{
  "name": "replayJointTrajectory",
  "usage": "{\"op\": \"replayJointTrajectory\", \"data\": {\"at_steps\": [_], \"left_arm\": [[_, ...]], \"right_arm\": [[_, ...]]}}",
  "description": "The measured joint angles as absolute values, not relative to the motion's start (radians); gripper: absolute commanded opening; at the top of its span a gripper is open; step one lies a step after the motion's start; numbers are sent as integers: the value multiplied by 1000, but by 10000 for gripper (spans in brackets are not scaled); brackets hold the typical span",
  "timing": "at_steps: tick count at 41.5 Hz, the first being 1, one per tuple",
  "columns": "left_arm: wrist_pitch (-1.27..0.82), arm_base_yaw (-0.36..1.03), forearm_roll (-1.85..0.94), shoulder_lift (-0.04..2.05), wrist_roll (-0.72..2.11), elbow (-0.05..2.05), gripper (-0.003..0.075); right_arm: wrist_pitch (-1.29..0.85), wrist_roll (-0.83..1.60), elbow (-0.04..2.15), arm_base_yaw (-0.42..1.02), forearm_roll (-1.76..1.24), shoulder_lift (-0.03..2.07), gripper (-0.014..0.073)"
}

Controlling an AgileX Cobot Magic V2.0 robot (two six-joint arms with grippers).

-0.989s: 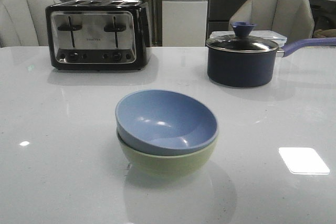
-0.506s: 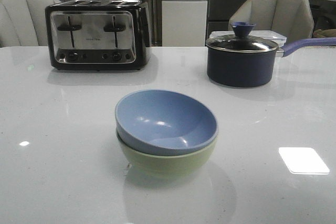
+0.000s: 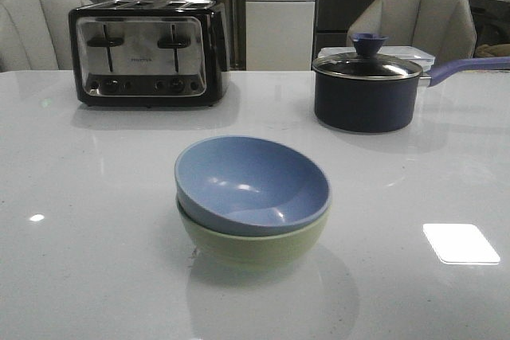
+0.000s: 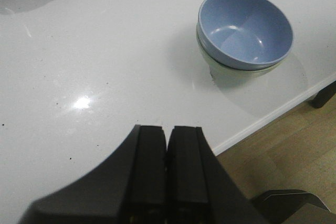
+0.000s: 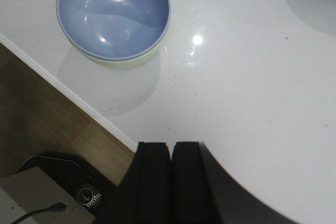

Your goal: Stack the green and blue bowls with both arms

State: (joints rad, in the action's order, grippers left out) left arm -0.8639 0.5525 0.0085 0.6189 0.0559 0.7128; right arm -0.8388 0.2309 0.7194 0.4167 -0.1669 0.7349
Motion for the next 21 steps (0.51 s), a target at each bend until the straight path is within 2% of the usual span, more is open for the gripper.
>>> {"op": "replayJointTrajectory", "data": {"at_steps": [21], "left_arm": [[-856, 551, 7, 599, 56, 706, 93]], "right_arm": [[-841, 229, 719, 417, -167, 735, 53]]}}
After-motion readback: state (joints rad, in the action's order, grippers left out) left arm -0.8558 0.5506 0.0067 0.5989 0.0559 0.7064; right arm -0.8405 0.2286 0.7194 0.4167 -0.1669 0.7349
